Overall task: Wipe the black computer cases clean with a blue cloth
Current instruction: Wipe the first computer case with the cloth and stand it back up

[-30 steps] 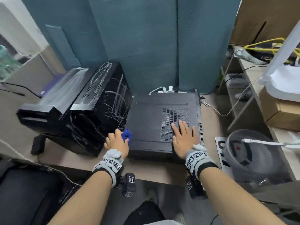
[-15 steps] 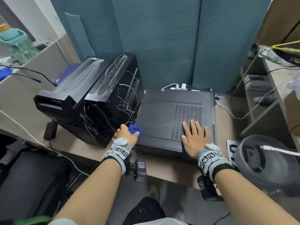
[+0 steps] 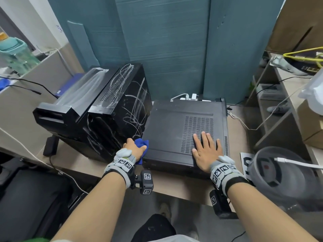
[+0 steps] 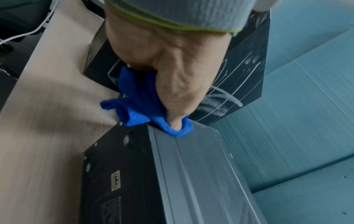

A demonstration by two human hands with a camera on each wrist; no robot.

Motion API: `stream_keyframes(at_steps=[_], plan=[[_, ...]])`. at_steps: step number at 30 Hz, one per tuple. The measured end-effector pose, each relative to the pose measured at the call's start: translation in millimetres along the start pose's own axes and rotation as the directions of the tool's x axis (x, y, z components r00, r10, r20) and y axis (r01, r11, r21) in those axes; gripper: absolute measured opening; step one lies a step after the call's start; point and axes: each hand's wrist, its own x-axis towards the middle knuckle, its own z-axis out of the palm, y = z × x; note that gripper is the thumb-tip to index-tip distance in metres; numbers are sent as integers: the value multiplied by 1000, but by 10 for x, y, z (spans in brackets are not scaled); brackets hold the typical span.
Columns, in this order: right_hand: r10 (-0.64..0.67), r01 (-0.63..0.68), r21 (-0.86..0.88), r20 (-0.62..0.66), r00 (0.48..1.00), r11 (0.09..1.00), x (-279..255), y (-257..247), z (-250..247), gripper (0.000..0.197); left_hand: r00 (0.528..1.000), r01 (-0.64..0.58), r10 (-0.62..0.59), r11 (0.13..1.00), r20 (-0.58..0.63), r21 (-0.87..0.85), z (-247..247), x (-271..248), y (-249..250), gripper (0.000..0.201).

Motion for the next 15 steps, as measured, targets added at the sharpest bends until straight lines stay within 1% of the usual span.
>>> stream_keyframes(at_steps=[2, 4, 7, 9, 10, 12, 13, 15], plan=[[-4, 4, -2, 2, 1000, 1000, 5, -6, 10, 63, 999, -25, 25, 1000, 19, -4, -24, 24, -18, 72], [-5, 5, -1, 2, 1000, 1000, 9, 8, 16, 64, 999, -43, 43, 998, -12, 42, -23, 17, 40, 66], [-9, 9, 4, 18, 1000, 1000, 21, 11, -1, 64, 986, -27, 37, 998, -162, 65, 5, -61, 153, 46], [-13, 13, 8, 33, 999, 1000, 24, 3, -13, 65, 955, -43, 58, 997, -290, 59, 54, -93, 163, 35], [-15, 15, 6, 38, 999, 1000, 23, 2, -11, 65, 936, -85, 105, 994, -336, 72, 85, -106, 157, 31], [-11, 11, 1, 52, 999, 1000, 17, 26, -13, 65, 882, -237, 267, 963, -388, 125, 201, -160, 206, 24], [-13, 13, 1, 56, 998, 1000, 20, 25, -5, 65, 849, -329, 364, 932, -384, 155, 278, -225, 256, 22], [-10, 10, 4, 51, 999, 1000, 20, 13, 6, 65, 764, -542, 566, 823, -310, 170, 494, -435, 426, 20]])
